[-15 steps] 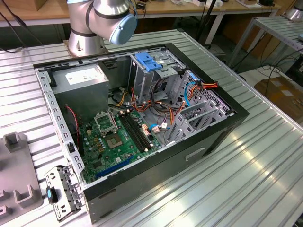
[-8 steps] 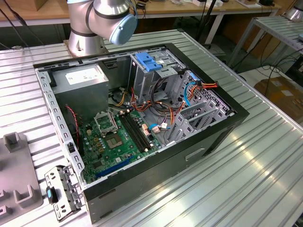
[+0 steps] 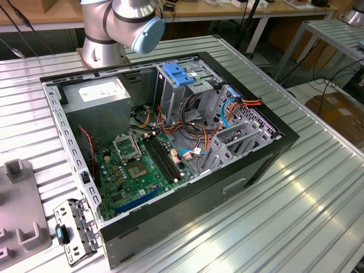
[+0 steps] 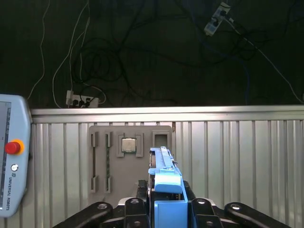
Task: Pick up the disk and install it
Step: 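Pick up the disk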
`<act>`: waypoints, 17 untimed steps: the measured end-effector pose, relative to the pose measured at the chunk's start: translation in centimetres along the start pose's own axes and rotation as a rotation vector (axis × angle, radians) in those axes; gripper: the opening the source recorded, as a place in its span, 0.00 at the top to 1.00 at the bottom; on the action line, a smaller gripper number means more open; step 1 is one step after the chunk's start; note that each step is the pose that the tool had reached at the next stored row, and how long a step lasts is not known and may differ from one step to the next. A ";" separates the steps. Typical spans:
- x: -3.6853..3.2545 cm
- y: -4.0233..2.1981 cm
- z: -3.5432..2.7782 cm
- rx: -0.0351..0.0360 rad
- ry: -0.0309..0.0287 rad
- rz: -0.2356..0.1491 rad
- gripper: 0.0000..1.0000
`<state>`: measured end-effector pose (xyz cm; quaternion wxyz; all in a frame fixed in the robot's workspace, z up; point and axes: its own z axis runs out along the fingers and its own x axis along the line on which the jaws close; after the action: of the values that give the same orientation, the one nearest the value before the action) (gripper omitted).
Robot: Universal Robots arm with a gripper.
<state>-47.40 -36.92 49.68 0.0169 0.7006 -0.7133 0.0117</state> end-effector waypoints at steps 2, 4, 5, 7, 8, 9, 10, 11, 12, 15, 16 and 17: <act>0.02 0.00 -0.44 -0.0002 0.0000 0.000 0.63; 0.02 0.00 -0.53 -0.0002 -0.0001 0.000 0.63; 0.02 0.00 -0.53 -0.0001 -0.0001 0.000 0.63; 0.02 0.00 -0.55 -0.0004 0.0000 0.000 0.63; 0.02 0.01 -0.55 -0.0003 -0.0001 0.000 0.63; 0.02 0.00 -0.55 -0.0004 0.0000 0.000 0.63; 0.02 -0.02 -0.55 -0.0004 0.0000 0.000 0.63; 0.02 -0.10 -0.56 -0.0006 0.0000 0.000 0.63; 0.02 -0.21 -0.55 -0.0004 -0.0001 0.000 0.63; 0.01 -0.41 -0.55 -0.0004 0.0000 0.000 0.63; 0.01 -0.46 -0.55 -0.0004 0.0000 0.000 0.63; 0.01 -0.51 -0.55 -0.0004 -0.0001 0.000 0.63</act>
<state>-46.89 -36.92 50.23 0.0170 0.7006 -0.7133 0.0116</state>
